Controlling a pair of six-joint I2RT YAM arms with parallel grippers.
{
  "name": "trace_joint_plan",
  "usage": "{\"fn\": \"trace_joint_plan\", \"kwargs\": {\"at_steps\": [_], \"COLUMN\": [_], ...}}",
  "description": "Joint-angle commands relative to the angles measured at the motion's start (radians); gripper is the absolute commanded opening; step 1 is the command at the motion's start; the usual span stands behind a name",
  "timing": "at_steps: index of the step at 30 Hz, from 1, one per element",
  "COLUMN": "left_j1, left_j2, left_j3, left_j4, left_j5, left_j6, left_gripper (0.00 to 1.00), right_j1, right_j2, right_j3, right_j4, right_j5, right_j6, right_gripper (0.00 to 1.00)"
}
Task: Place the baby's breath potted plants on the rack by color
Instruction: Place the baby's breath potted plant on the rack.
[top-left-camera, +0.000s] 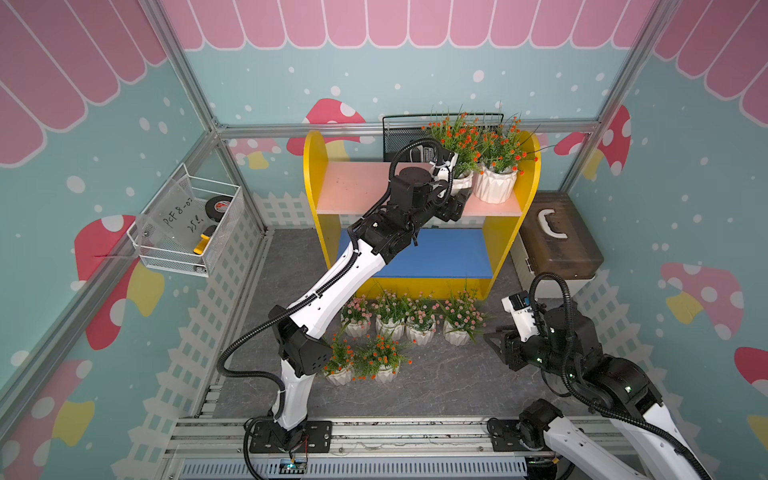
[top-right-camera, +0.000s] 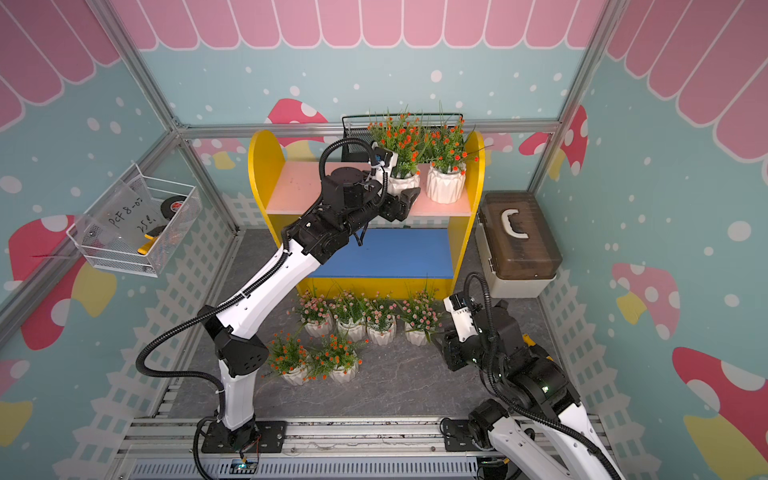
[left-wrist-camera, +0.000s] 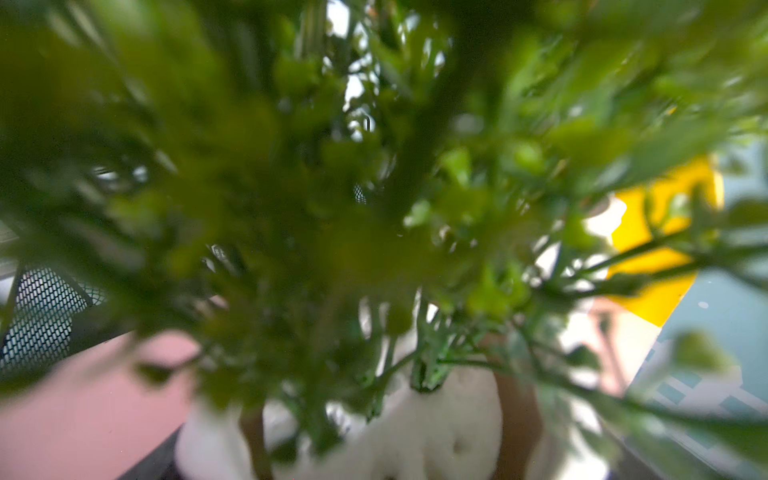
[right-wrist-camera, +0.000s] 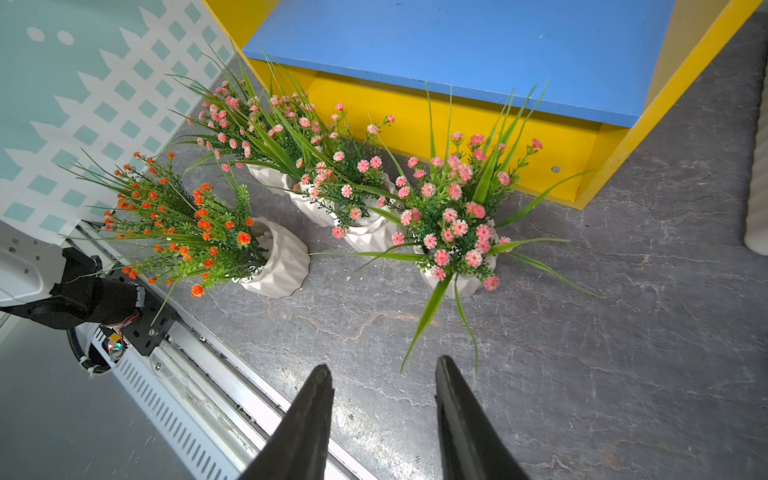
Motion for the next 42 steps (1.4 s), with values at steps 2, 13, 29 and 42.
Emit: {"fn": "trace_joint_plan", "kwargs": {"at_steps": [2,13,29,42], "left_j1": [0.022,0.055,0.061,0.061], "left_j2": [0.002,0.048,0.105,0.059], "left_j3": [0.073,0.122,0.175,0.138], "left_j4": [0.099,0.093,0.054,0.038], "left_j5": [0.015,0.052,0.067,0.066], "left_j6": [-0.005,-0.046,-0.044,-0.014], "left_gripper": [0.70,0.72,0.78,0.99], "right_j1": [-0.006,-0.007,-0.006,-0.006], "right_j2": [-0.011,-0.013,-0.013,-0.013], "right_j3": [-0.004,-0.003,-0.005,-0.008], "right_j4": [0.010,0.010,0.010,0.013], "right_j5": [-0.007,-0.006,0.001,0.017], "right_j6": [-0.008,-0.008,-0.008,-0.003], "right_gripper": [0.40,0.41,0.42,0.49]}}
